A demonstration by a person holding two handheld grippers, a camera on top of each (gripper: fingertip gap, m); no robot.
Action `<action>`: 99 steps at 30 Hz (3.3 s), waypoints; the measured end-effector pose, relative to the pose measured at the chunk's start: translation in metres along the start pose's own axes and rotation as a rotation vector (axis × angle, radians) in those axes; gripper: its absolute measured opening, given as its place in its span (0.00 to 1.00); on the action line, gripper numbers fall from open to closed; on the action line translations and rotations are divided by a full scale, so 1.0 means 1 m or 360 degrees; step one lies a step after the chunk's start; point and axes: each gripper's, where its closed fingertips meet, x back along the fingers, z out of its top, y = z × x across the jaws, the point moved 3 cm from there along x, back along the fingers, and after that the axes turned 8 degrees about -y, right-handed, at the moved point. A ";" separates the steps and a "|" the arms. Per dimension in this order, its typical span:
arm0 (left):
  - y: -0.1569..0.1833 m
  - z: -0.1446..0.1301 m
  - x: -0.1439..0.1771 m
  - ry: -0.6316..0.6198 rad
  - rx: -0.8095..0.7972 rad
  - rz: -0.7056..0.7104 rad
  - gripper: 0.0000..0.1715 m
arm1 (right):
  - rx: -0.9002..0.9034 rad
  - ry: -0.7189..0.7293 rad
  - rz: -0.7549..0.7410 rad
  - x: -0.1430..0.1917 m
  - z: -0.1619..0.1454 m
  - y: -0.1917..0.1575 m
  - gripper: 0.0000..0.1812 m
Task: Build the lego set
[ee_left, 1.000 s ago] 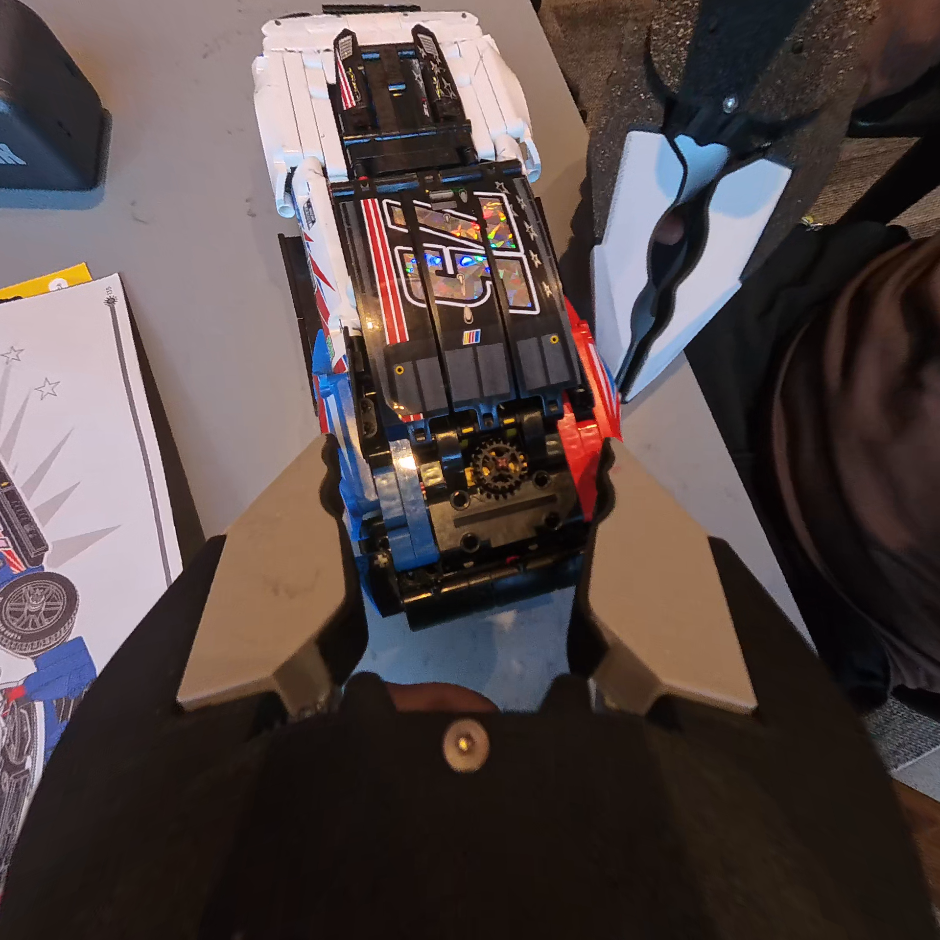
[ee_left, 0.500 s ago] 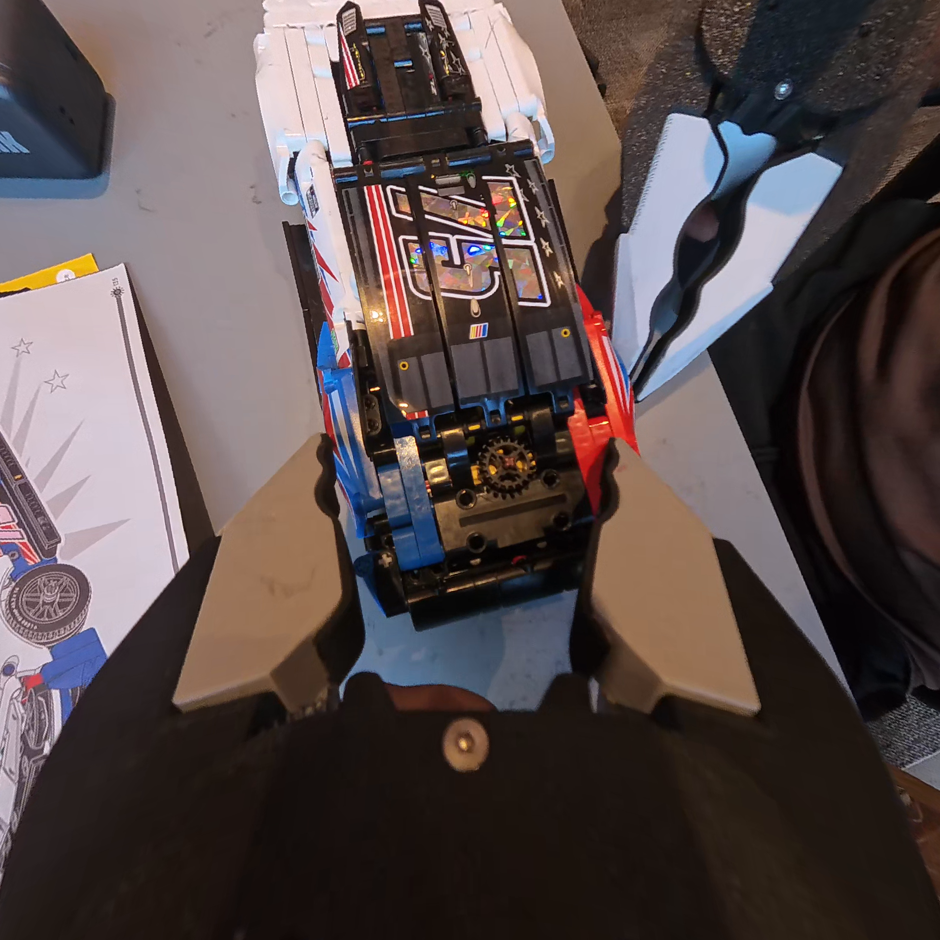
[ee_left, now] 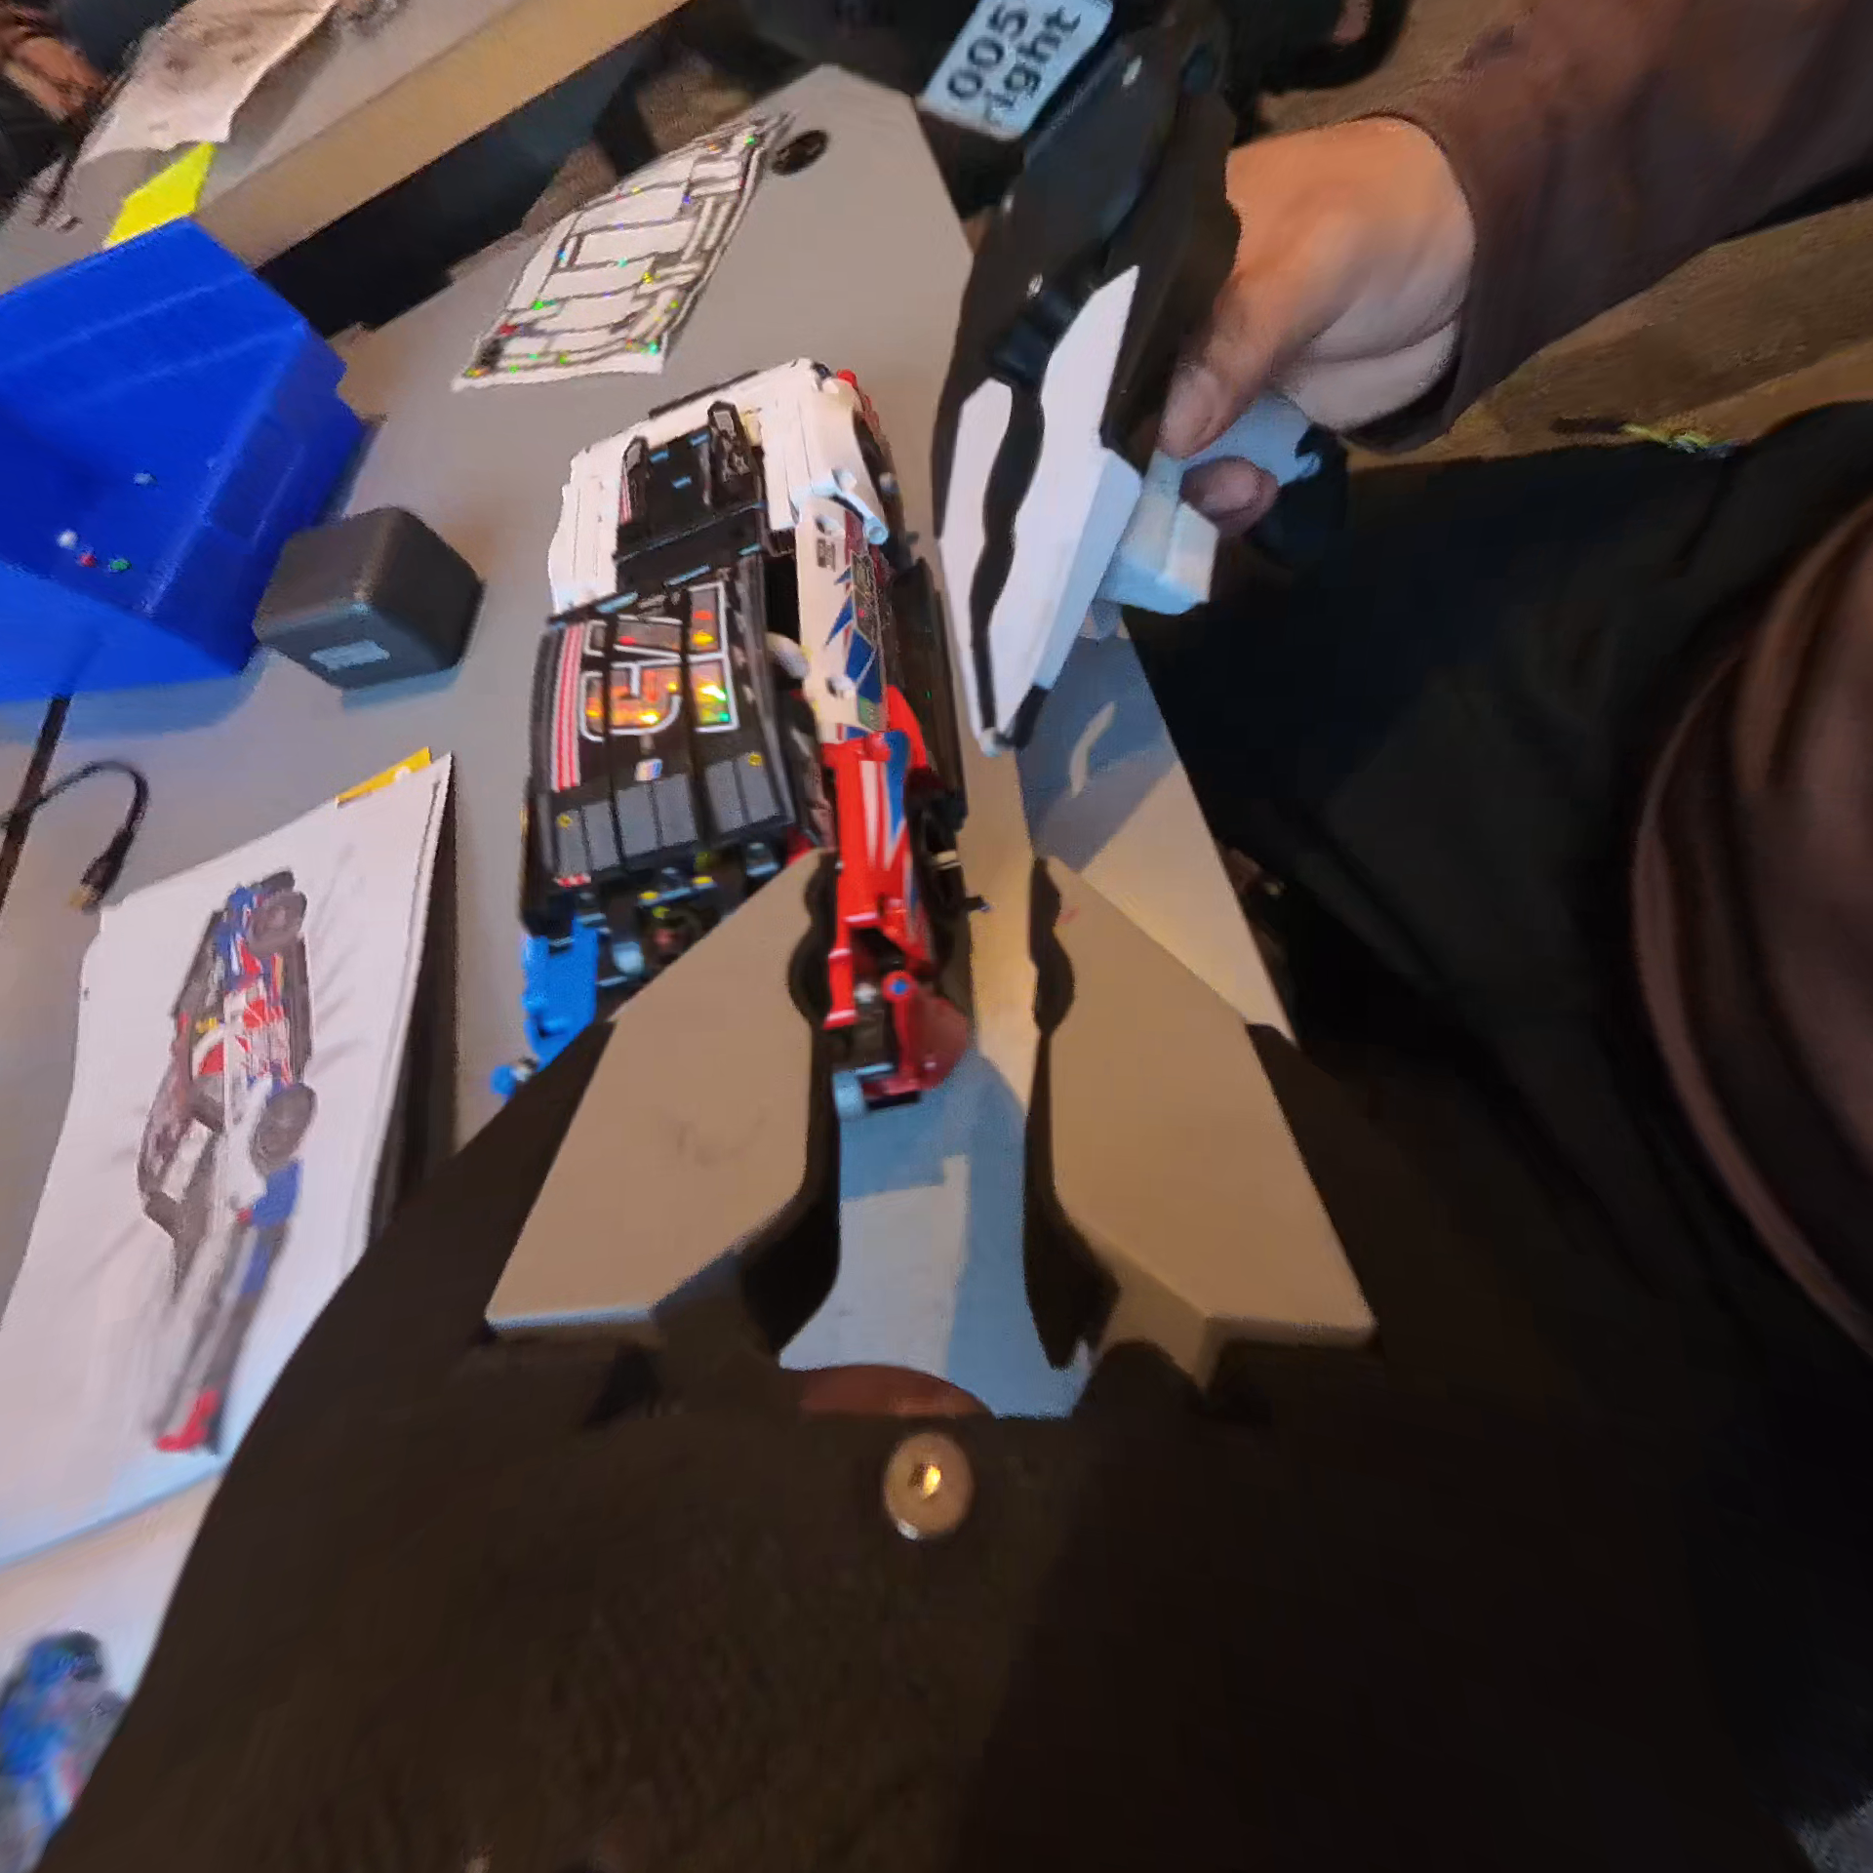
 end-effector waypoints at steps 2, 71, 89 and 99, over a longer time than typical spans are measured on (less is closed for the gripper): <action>0.019 0.001 -0.007 0.0084 0.0106 0.0003 0.16 | 0.0182 -0.0134 -0.0135 0.001 -0.003 0.006 0.00; -0.010 -0.026 -0.009 -0.0355 0.0137 0.0080 0.48 | 0.0566 -0.0253 -0.0147 0.036 -0.005 0.013 0.00; -0.009 -0.046 -0.016 -0.0486 0.0007 0.0136 0.50 | 0.0554 -0.0259 -0.0123 0.035 -0.008 0.013 0.00; -0.008 -0.045 -0.015 -0.0487 0.0008 0.0162 0.50 | 0.0560 -0.0262 -0.0122 0.033 -0.008 0.012 0.00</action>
